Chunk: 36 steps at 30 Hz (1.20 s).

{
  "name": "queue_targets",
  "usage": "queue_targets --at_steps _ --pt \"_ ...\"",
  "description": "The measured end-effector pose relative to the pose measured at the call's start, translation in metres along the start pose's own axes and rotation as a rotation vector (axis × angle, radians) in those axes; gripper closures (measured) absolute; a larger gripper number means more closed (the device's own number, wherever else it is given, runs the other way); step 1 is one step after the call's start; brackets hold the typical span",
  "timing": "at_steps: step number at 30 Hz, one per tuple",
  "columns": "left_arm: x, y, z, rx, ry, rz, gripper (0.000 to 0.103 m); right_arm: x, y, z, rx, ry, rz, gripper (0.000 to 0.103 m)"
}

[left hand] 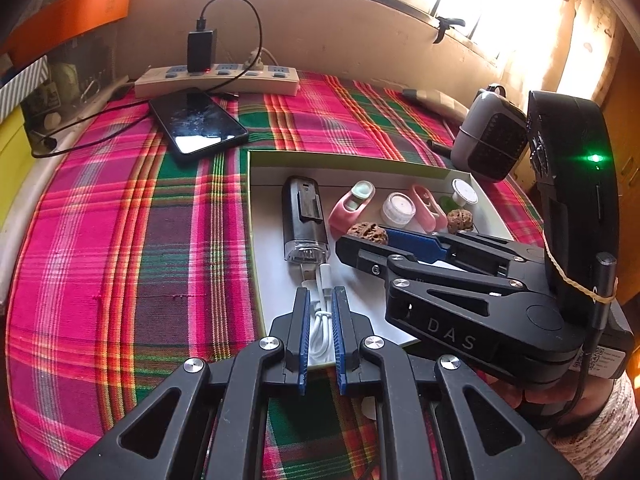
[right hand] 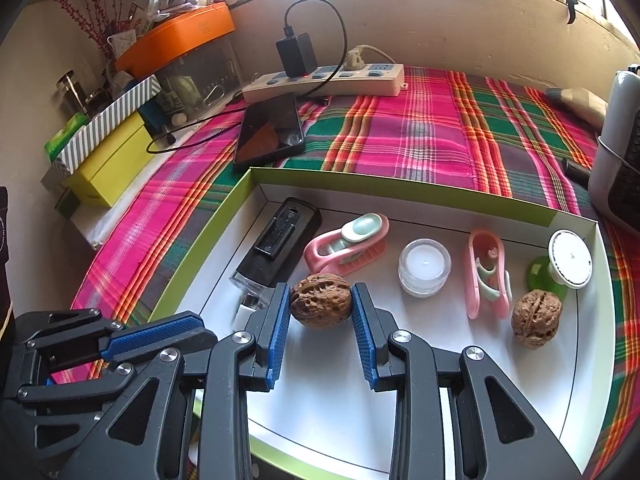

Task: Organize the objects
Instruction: 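Open the right tool to drop the walnut into the box, then lower and open the left tool to release the white cable into the box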

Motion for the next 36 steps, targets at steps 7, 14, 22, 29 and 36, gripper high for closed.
queue_targets --at_steps 7,14,22,29,36 --pt "0.003 0.000 0.001 0.000 -0.005 -0.007 0.094 0.001 0.003 0.001 0.011 0.001 0.003 0.070" --pt "0.009 -0.001 0.003 -0.004 -0.011 -0.014 0.093 0.006 0.006 0.002 0.005 -0.011 0.005 0.054" --pt "0.017 -0.004 0.007 -0.010 -0.017 -0.013 0.091 0.017 0.006 0.003 -0.009 -0.032 0.022 0.053" --pt "0.028 -0.010 0.013 -0.013 -0.037 0.002 0.090 0.035 0.004 0.007 -0.033 -0.061 0.035 0.053" --pt "0.040 -0.013 0.022 -0.012 -0.050 0.011 0.087 0.059 0.004 0.018 -0.060 -0.103 0.050 0.053"
Point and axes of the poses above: each gripper's, at about its wrist camera, not at the fingertips, and x roughly against the way its jaws point, y to its left, z to its underside, the point moved 7 cm from there along -x, roughly the way its jaws point, and after that the axes turned 7 degrees about z, right-handed, at the moved point
